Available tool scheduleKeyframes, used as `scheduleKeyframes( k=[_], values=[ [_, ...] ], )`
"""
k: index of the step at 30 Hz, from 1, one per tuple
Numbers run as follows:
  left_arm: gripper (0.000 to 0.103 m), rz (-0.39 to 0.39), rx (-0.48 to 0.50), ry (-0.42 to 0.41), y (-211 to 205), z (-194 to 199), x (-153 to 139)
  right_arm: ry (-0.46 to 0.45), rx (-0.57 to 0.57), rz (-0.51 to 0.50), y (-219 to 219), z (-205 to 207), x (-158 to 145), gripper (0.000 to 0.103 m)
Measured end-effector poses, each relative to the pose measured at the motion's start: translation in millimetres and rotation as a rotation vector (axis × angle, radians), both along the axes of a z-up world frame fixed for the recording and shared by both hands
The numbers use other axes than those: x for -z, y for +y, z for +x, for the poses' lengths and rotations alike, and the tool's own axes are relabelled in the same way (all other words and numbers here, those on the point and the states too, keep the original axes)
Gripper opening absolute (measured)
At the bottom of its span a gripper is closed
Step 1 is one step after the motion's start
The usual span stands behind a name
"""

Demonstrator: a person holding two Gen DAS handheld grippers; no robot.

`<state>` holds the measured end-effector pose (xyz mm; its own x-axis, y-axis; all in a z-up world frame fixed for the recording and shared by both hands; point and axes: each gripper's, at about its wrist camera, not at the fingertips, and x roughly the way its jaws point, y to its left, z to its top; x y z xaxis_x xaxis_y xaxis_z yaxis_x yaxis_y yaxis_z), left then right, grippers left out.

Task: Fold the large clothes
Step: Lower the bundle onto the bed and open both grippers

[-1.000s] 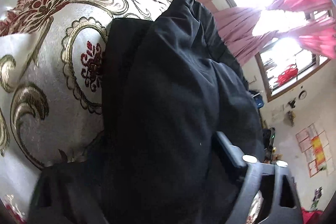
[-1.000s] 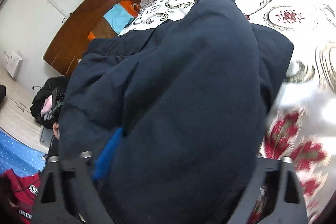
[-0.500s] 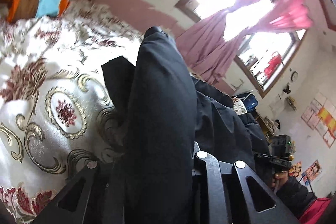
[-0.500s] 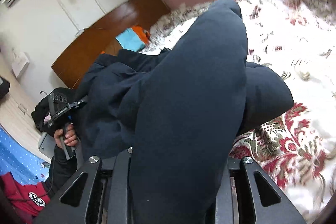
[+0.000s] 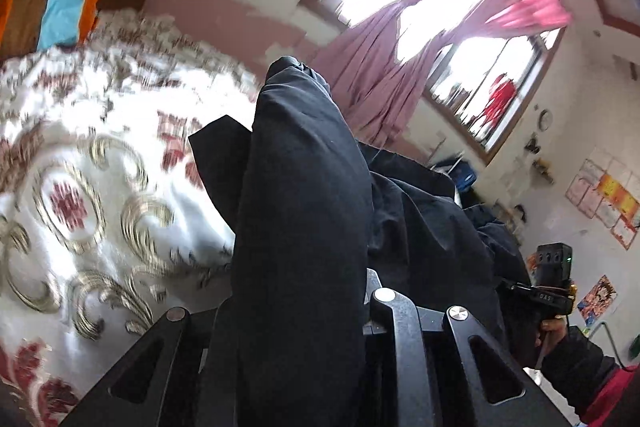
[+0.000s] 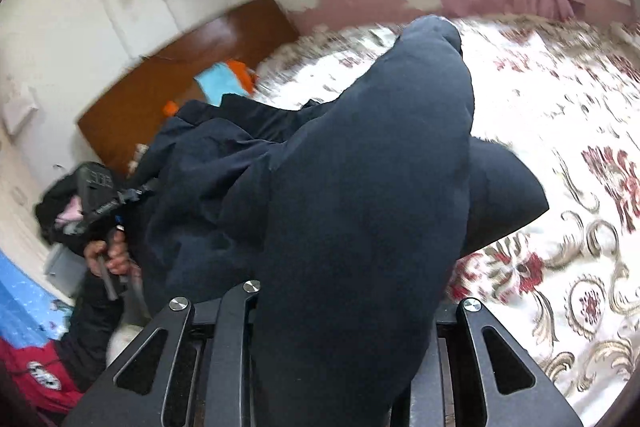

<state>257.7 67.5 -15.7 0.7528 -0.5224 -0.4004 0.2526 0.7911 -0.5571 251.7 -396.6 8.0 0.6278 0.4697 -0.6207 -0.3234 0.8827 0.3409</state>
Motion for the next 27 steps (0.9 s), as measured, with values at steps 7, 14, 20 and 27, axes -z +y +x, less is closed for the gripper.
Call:
scheduleKeyframes(
  k=[7, 14, 20, 27],
  values=[
    [0.033, -0.004, -0.083, 0.090, 13, 15, 25, 0.073, 0.072, -0.030, -14, 20, 29, 0.055],
    [0.062, 0.231, -0.227, 0.159, -5, 11, 13, 0.020, 0.237, -0.196, -16, 4, 23, 0.092],
    [0.092, 0.273, -0.379, 0.077, -6, -18, -15, -0.165, 0.348, -0.344, -8, -13, -18, 0.093],
    [0.102, 0.276, -0.376, -0.056, -28, -53, -50, -0.295, 0.378, -0.263, 3, -56, -44, 0.094]
  ],
)
